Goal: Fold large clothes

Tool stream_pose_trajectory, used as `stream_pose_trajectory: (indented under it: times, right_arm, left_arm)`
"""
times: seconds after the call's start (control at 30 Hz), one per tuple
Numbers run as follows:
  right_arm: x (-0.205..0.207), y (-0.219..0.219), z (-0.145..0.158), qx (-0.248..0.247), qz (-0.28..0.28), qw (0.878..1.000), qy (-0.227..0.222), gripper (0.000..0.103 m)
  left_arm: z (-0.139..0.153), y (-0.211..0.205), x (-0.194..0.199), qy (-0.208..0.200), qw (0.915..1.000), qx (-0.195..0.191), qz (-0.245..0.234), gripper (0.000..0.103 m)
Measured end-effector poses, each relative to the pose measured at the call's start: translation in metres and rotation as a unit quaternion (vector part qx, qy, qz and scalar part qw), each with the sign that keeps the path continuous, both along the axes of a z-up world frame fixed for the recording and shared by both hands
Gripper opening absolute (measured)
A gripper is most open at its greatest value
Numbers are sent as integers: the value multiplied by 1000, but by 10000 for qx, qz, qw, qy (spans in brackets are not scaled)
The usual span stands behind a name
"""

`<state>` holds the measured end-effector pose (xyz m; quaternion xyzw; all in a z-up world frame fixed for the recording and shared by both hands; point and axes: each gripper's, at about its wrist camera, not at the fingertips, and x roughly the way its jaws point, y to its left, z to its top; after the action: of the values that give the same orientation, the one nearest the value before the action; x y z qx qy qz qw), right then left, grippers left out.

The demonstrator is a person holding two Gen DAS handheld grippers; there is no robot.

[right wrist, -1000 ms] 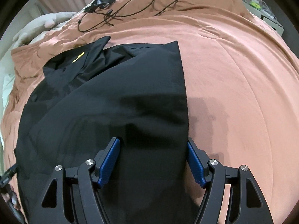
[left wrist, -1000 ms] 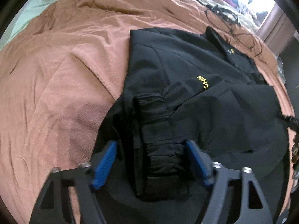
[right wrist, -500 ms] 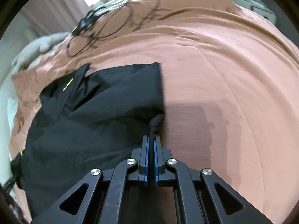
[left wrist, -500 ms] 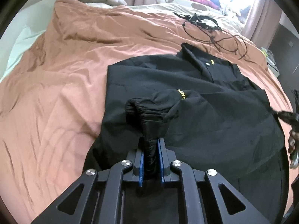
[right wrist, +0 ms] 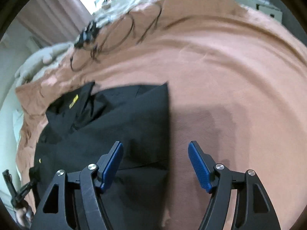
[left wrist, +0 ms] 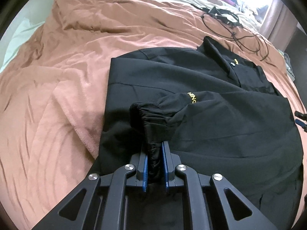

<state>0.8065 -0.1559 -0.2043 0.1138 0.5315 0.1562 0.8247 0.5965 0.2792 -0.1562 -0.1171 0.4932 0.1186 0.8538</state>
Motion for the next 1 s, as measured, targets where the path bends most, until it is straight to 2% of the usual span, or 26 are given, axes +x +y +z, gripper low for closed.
stream_pose_trajectory:
  times: [0.03, 0.1, 0.17, 0.2, 0.23, 0.27, 0.3, 0.33, 0.47, 0.53, 0.57, 0.6, 0.63, 0.67, 0.7, 0.83, 1.0]
  right_arm:
    - [3, 5, -4, -31, 66, 9999, 69, 66]
    - [1, 14, -6, -329, 230, 9991, -123, 35]
    - [0, 16, -4, -445, 321, 9981, -272, 18]
    - [0, 15, -2, -496, 314, 9977, -327, 11]
    - [0, 13, 0, -585, 293, 9971, -387, 9]
    - [-1, 12, 3, -859, 175, 9949, -499, 3]
    - [0, 9, 5, -1041, 46, 9930, -561, 3]
    - [-1, 7, 7, -1136, -71, 9918, -587, 3]
    - [-6, -1, 10, -1199, -198, 9915, -457, 4]
    - [-11, -11, 18, -1287, -319, 9902, -439, 10]
    - [-15, -17, 23, -1050, -290, 9932, -419, 20]
    - [-20, -21, 28, -830, -247, 9954, -419, 35]
    - [-27, -27, 35, -592, -181, 9971, -447, 44]
    - [-34, -30, 40, -478, -121, 9976, -487, 59]
    - [-41, -29, 46, -395, -46, 9977, -544, 64]
    - [-74, -26, 49, -204, 320, 9981, -476, 64]
    - [-106, -18, 26, -332, 669, 9969, -231, 64]
  left_arm:
    - [0, 0, 0, 1, 10000, 17, -25, 13]
    - [-1, 1, 1, 14, 10000, 28, -90, 13]
    - [-2, 2, 1, 20, 9999, 27, -149, 14]
    - [-2, 3, 0, 28, 9998, 23, -186, 15]
    - [-3, 4, 0, 38, 9998, 22, -201, 18]
    - [-3, 5, 0, 56, 9998, 17, -200, 21]
    - [-4, 6, 0, 78, 9998, -28, -193, 31]
    - [-4, 5, 0, 96, 9998, -58, -178, 35]
    - [2, 3, -9, 78, 9999, -94, -111, 38]
    - [8, 7, -15, -20, 9999, -107, -50, 45]
    - [12, 10, -18, -89, 9999, -148, -7, 46]
    - [16, 14, -21, -159, 9997, -200, 38, 47]
    - [19, 17, -24, -222, 9994, -252, 86, 47]
    - [22, 19, -26, -267, 9991, -293, 123, 47]
    - [25, 23, -31, -345, 9986, -371, 181, 47]
    - [25, 26, -39, -369, 9977, -512, 239, 48]
    - [9, 17, -40, -178, 9980, -577, 194, 48]
